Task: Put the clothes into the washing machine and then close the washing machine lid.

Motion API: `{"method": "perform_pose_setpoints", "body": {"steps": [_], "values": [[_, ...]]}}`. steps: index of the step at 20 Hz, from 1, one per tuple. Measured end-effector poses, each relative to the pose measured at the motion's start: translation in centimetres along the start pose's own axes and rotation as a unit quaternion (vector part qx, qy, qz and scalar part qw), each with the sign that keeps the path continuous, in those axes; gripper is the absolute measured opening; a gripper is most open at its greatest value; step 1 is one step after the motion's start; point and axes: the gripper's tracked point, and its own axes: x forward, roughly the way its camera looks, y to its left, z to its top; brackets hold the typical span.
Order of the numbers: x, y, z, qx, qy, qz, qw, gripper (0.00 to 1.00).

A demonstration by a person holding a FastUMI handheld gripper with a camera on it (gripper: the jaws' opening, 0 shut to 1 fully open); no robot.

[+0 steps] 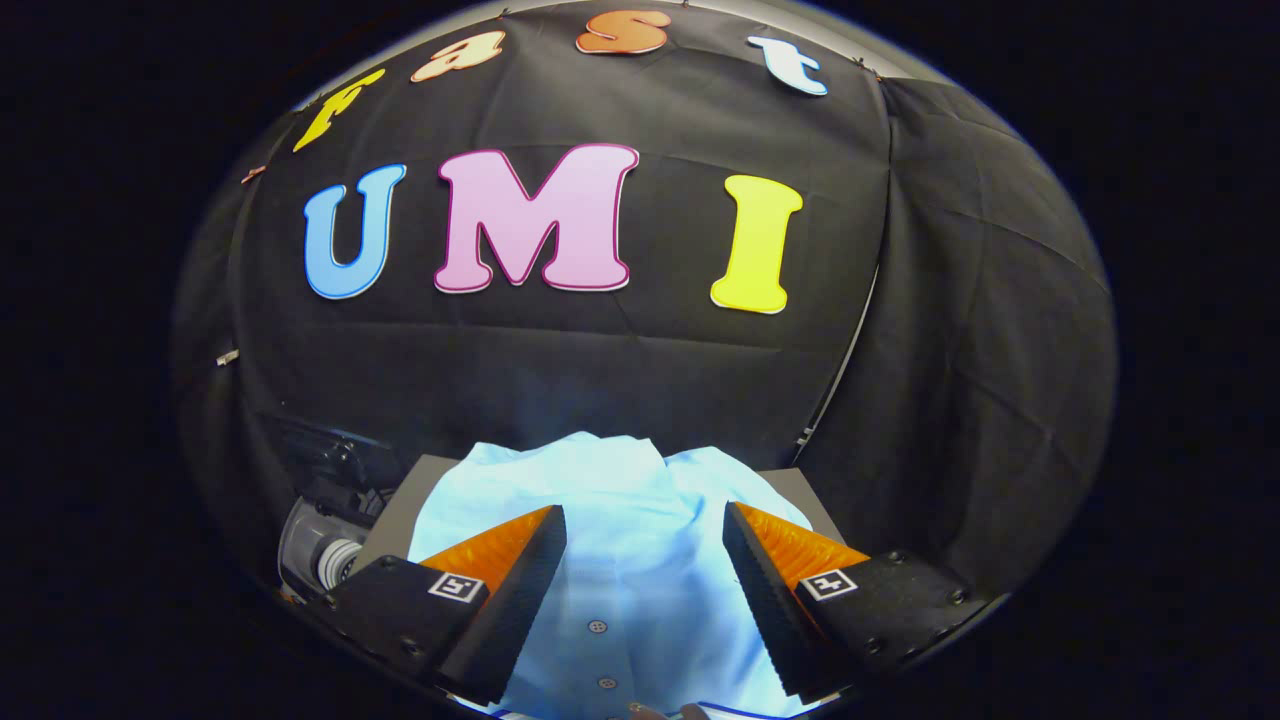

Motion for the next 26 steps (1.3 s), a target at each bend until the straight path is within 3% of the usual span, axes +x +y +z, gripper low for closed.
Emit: {"method": "perform_pose_setpoints", "body": {"steps": [7, 15, 18, 19, 22, 23, 24, 26], "values": [[2.3, -0.1, -3.4, 0.002, 0.063, -0.002, 0.998, 0.99], [3.1, 0.7, -5.3, 0.061, 0.116, 0.033, 0.991, 0.99], [3.2, 0.9, -5.3, 0.045, 0.121, 0.044, 0.991, 0.96], [3.3, 1.4, -5.3, 0.040, 0.121, 0.053, 0.990, 0.89], [3.1, 1.7, -5.1, 0.035, 0.116, 0.057, 0.991, 0.39], [3.2, 1.7, -4.9, 0.038, 0.108, 0.053, 0.992, 0.39], [3.0, 1.7, -5.1, 0.034, 0.108, 0.052, 0.992, 0.19], [2.8, 1.6, -5.0, 0.027, 0.102, 0.045, 0.993, 0.19]]}}
